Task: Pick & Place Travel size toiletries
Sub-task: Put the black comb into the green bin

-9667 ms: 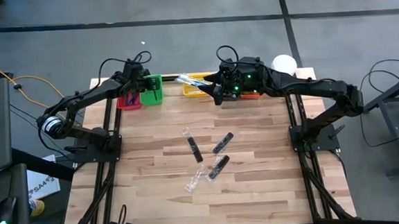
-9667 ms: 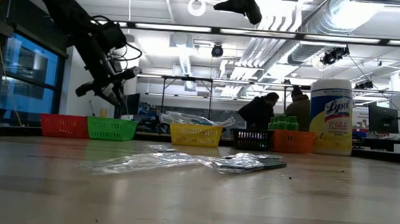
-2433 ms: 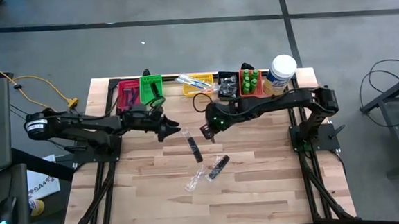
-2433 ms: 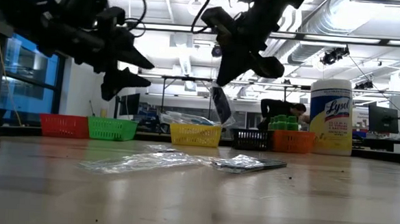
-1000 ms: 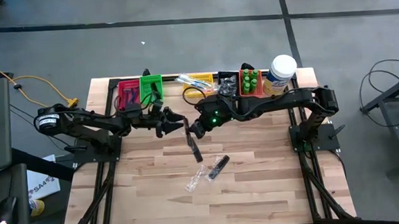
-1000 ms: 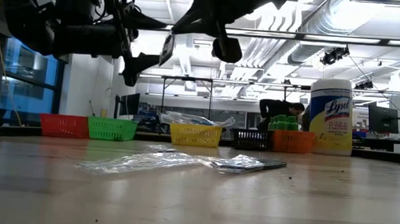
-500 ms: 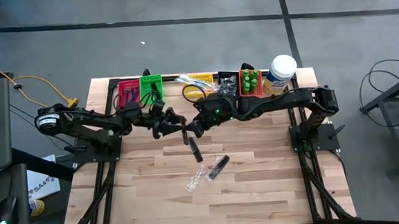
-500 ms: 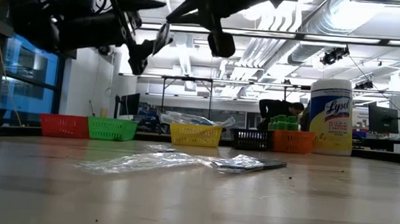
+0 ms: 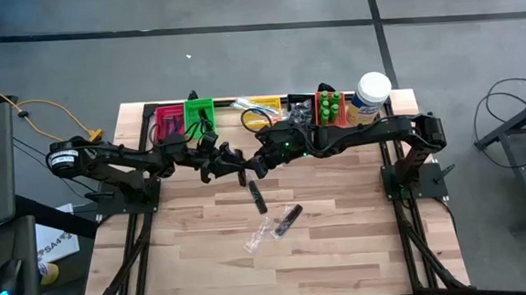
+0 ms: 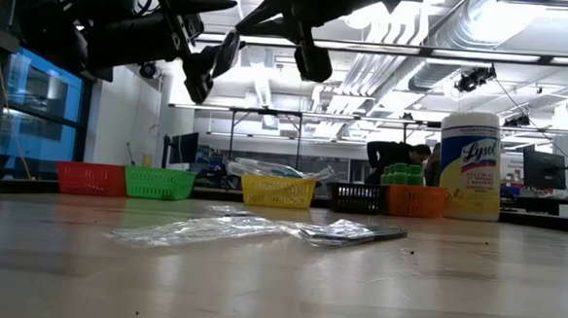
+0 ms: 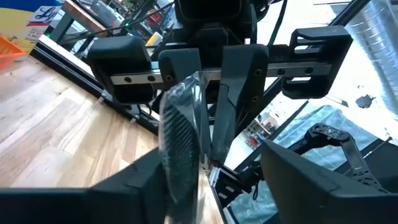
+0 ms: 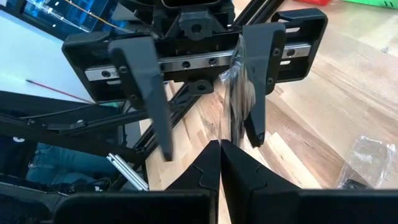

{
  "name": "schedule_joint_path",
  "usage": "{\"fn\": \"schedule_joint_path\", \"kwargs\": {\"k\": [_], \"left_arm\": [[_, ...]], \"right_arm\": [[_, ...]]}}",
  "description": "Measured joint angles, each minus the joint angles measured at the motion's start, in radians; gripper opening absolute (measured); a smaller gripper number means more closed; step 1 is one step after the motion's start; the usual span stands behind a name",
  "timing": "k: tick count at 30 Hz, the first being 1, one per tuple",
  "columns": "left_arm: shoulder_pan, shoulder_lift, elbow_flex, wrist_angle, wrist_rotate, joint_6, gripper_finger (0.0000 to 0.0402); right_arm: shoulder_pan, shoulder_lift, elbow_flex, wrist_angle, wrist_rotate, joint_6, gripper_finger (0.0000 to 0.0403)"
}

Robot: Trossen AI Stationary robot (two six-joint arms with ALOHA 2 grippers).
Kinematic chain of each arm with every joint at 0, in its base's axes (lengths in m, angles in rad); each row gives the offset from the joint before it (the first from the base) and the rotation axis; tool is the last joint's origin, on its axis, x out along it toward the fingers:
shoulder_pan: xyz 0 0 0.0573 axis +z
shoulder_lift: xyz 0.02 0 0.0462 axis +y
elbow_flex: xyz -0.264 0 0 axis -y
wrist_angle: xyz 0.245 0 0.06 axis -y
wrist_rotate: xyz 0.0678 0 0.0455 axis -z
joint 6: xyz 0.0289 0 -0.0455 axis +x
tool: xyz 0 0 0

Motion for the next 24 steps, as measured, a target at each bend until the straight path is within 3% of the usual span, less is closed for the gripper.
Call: {"fn": "schedule_joint_path", "kwargs": {"k": [13, 20, 24], "left_arm": [[0.0, -0.001, 0.0, -0.026, 0.005, -0.007, 0.0016], [0.0, -0.001, 0.001, -0.051, 0.008, -0.005, 0.0007], [0.0, -0.001, 0.001, -0.054, 0.011, -0.005, 0.0006]], "right_arm": [[0.003, -0.001, 0.0, -0.014, -0.005, -0.001, 0.0003], [0.002, -0.001, -0.001, -0.026, -0.038, -0.039, 0.0006], [-0.002, -0.011, -0.001, -0.044, -0.073, -0.054, 0.0037]]}}
